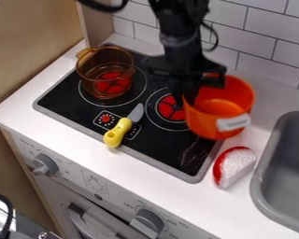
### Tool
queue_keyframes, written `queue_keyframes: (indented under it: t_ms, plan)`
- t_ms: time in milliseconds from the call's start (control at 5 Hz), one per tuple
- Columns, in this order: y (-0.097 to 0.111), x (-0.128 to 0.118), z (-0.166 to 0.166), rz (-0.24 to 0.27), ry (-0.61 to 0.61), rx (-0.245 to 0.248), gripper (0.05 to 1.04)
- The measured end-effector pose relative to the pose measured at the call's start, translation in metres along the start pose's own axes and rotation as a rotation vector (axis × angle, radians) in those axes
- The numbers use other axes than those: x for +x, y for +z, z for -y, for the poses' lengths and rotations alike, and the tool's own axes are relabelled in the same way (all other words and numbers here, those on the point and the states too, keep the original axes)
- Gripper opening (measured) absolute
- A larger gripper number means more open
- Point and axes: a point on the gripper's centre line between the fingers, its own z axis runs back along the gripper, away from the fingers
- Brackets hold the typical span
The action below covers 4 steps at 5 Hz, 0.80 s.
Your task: Move the orange pot to the upper left side of the left burner
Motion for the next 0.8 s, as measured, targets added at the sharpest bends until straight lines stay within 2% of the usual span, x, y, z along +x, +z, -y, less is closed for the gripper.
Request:
queue_keyframes:
  t_ms: [200, 400, 600, 800]
  plan:
    - [0.021, 0.002, -0.004, -0.053, -0.010, -0.019, 0.055]
    - [0.037, 0.010, -0.012, -0.068, -0.039, -0.018, 0.055]
    - [0.046, 0.021, -0.027, -0.060, -0.115, -0.020, 0.055]
    - [0.038, 0.032, -0.042, -0.050, -0.175, -0.014, 0.055]
